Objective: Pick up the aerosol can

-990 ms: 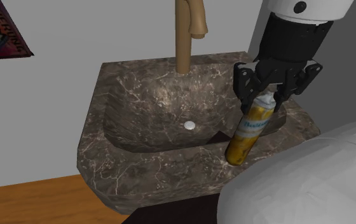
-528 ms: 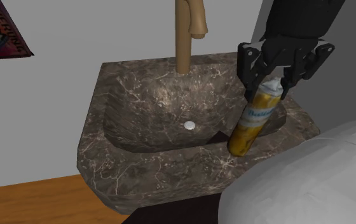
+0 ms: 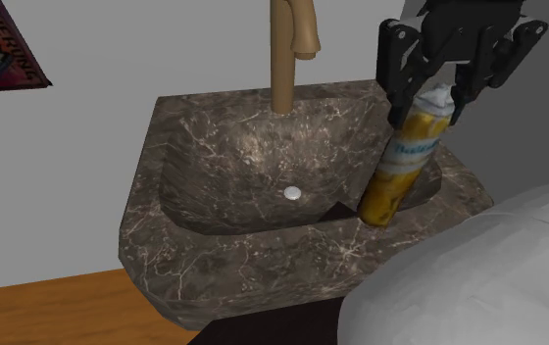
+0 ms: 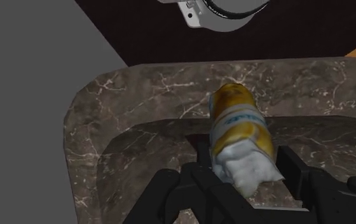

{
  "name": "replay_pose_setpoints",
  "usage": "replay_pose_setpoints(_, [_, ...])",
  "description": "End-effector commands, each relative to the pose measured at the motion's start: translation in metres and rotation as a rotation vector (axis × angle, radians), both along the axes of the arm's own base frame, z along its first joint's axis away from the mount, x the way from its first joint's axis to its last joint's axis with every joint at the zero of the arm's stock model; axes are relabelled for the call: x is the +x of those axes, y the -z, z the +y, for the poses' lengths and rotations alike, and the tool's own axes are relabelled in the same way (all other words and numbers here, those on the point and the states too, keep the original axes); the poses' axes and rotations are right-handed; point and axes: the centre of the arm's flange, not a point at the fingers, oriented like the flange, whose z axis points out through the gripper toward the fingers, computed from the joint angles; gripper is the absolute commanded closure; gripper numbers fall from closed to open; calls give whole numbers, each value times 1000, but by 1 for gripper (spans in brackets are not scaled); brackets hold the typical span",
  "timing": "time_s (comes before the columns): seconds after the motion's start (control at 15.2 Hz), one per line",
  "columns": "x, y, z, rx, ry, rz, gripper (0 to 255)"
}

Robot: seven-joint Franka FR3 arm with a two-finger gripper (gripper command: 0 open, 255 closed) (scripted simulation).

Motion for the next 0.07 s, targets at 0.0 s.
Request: replay_pose_setpoints(0.0, [0,-3,0,0,0,0,255])
